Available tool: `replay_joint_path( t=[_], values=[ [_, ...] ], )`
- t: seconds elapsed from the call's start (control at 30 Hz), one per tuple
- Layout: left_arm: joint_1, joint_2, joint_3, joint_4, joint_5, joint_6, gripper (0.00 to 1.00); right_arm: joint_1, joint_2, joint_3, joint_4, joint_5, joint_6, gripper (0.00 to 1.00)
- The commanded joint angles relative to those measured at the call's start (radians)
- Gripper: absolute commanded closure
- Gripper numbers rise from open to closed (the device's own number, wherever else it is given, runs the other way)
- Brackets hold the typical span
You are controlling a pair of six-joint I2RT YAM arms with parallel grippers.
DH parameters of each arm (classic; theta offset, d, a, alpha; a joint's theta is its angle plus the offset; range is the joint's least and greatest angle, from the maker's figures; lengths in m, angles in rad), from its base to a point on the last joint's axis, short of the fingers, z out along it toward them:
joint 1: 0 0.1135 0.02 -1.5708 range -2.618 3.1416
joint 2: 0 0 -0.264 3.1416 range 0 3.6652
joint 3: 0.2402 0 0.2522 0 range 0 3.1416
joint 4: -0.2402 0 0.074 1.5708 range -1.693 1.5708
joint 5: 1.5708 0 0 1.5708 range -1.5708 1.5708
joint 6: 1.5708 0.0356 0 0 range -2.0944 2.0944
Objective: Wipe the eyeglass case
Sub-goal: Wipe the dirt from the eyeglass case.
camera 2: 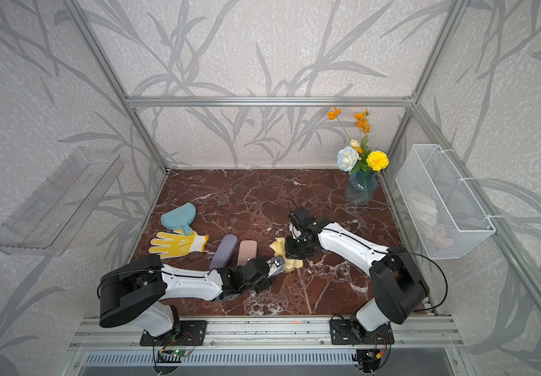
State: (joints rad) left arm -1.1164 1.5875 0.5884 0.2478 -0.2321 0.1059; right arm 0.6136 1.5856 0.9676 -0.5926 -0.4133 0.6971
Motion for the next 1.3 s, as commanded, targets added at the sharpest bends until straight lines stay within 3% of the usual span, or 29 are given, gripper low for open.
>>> replay_joint_path(
  t=[0.0,0.07,0.13,0.2,0.27,0.4,0.53,0.63,0.77,0.9,1.0,1.1,1.27],
  values=[
    [-0.009,0.014,0.024,0.001,-0.026,0.014,0.79,-0.122,0.028,-0.032,0.038,-0.083,0.020,1.00],
    [-0.010,0.012,0.025,0.004,-0.020,0.016,0.78,-0.229,0.019,-0.041,0.012,-0.071,-0.043,1.00],
    [-0.011,0.015,0.025,0.003,-0.016,0.017,0.78,-0.290,0.013,0.021,-0.118,0.075,-0.167,1.00],
    [-0.014,0.020,0.032,-0.008,-0.014,0.023,0.78,-0.279,0.005,0.104,-0.238,0.273,-0.259,1.00],
    [-0.016,0.022,0.036,-0.011,-0.019,0.025,0.78,-0.245,-0.024,0.147,-0.284,0.357,-0.288,1.00],
    [-0.020,0.023,0.038,-0.013,-0.027,0.026,0.78,-0.134,-0.054,0.156,-0.268,0.245,-0.202,1.00],
    [-0.024,0.030,0.041,-0.015,-0.040,0.026,0.77,0.020,0.010,0.097,-0.092,0.036,-0.005,1.00],
    [-0.031,0.030,0.039,-0.012,-0.057,0.025,0.76,0.035,0.068,0.025,0.064,-0.101,0.086,1.00],
    [-0.043,0.032,0.037,-0.009,-0.075,0.025,0.76,-0.088,0.103,-0.002,-0.015,-0.029,-0.022,1.00],
    [-0.045,0.041,0.043,-0.008,-0.082,0.027,0.76,-0.216,0.093,0.045,-0.162,0.246,-0.209,1.00],
    [-0.049,0.041,0.044,-0.008,-0.090,0.026,0.75,-0.207,0.037,0.112,-0.244,0.420,-0.278,1.00],
    [-0.051,0.037,0.039,-0.003,-0.098,0.026,0.76,-0.180,-0.030,0.149,-0.274,0.377,-0.263,1.00],
    [-0.056,0.011,-0.003,0.053,-0.106,0.031,0.75,-0.058,-0.064,0.103,-0.150,0.063,-0.054,1.00]
  ],
)
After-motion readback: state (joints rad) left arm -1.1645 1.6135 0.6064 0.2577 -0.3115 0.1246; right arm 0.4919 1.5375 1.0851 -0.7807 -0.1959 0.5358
